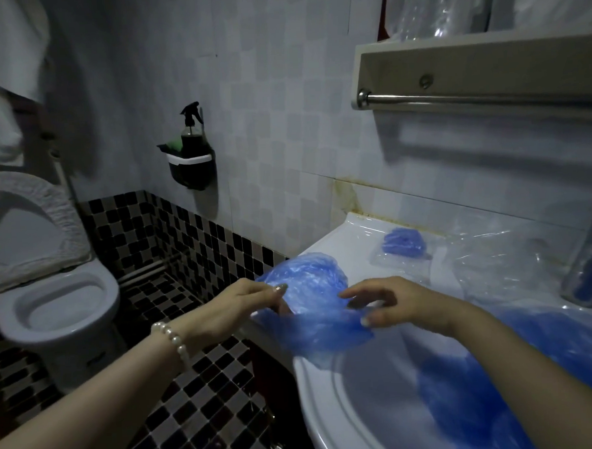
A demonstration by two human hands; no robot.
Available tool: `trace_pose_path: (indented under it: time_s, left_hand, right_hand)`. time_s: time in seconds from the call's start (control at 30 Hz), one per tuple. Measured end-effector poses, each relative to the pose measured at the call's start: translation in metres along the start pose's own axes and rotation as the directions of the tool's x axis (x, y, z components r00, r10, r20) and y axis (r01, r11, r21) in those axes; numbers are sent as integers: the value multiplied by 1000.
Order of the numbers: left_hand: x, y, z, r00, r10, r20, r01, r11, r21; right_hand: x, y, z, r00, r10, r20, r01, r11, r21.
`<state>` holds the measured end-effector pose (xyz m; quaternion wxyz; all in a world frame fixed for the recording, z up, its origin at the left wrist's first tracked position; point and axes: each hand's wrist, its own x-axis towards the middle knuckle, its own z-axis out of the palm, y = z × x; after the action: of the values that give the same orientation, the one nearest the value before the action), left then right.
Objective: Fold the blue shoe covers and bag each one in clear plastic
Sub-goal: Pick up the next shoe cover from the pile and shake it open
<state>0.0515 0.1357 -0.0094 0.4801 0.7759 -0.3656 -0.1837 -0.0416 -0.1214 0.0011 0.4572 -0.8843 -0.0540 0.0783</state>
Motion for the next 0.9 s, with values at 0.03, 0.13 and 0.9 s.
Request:
trace_pose_path:
  time_s: [0.03,0.13,0.9]
  left_hand:
    - [1,0,0,1000,3,-3,-2,999,46]
    - [0,-5,2,998,-56,-6,56,961,270]
    - [13,-7,15,967,-61,-247,48,997,-61]
  right_hand:
    - [2,3,2,1000,-2,20,3,998,-60]
    - [9,12,6,999,-10,-40,0,971,-237]
    - [22,9,14,910,17,-415,54,986,157]
